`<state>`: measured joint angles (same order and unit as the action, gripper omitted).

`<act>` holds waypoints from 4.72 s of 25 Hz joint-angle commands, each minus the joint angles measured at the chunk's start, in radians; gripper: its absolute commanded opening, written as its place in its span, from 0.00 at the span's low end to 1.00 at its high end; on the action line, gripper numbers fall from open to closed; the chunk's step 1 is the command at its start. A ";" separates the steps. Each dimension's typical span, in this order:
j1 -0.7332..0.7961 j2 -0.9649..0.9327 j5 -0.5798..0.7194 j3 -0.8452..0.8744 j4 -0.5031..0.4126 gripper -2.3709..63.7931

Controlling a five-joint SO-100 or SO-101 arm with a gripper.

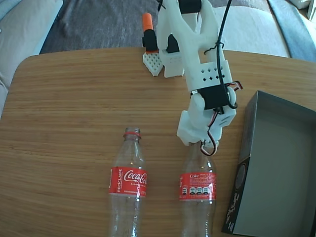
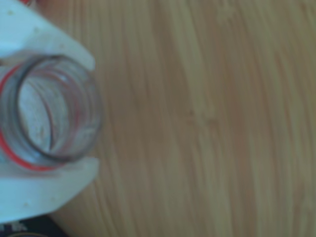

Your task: Grasp the bottles and put them in the box.

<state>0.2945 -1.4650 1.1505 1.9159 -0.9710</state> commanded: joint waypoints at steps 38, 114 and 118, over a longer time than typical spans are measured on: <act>0.311 -0.034 -0.669 -0.933 -0.742 0.03; 0.738 0.284 -0.940 -1.095 -0.557 0.03; 0.738 0.293 -0.940 -1.095 -0.555 0.03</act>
<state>1.0354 -1.1459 0.2117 0.8820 -1.5324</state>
